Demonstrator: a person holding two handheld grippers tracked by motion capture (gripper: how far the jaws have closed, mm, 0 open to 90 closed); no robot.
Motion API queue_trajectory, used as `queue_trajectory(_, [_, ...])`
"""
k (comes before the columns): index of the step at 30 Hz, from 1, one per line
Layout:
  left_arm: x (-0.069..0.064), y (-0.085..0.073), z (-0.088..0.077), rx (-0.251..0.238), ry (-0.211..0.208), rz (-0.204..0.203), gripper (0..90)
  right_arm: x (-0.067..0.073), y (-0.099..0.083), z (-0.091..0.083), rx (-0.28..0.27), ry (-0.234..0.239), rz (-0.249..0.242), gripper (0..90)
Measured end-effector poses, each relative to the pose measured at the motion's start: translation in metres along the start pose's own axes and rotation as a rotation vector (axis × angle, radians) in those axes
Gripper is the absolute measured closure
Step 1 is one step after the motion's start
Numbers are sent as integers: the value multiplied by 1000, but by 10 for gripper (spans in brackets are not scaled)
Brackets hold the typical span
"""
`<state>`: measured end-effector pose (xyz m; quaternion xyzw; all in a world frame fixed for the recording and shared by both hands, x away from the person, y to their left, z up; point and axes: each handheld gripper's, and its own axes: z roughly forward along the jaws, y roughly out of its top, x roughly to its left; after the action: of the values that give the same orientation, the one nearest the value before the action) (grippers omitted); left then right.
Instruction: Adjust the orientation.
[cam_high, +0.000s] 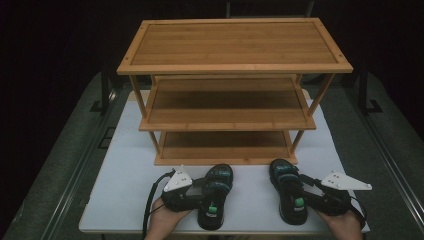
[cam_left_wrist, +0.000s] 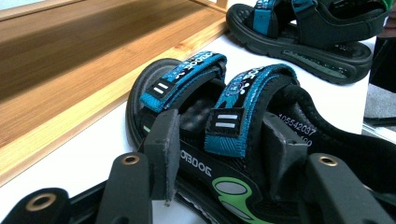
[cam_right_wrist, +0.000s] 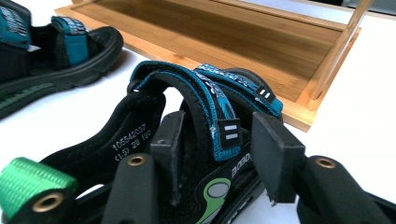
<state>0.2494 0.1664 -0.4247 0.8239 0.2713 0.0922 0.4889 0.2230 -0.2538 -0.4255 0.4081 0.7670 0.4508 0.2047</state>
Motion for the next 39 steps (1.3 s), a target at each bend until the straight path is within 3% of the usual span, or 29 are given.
queue_trajectory(8, [2, 0, -5, -2, 2, 16, 666, 3, 3, -1, 27, -59, -30, 710])
queue_trajectory(17, [4, -2, -8, -11, 15, 18, 731, 4, 4, -2, 25, -88, -36, 756])
queue_trajectory(25, [4, -2, -8, -18, 14, 13, 738, 1, 4, -3, 9, -72, 0, 757])
queue_trajectory(39, [3, -1, -11, -34, 29, 12, 745, 5, 7, -4, -10, -44, 9, 757])
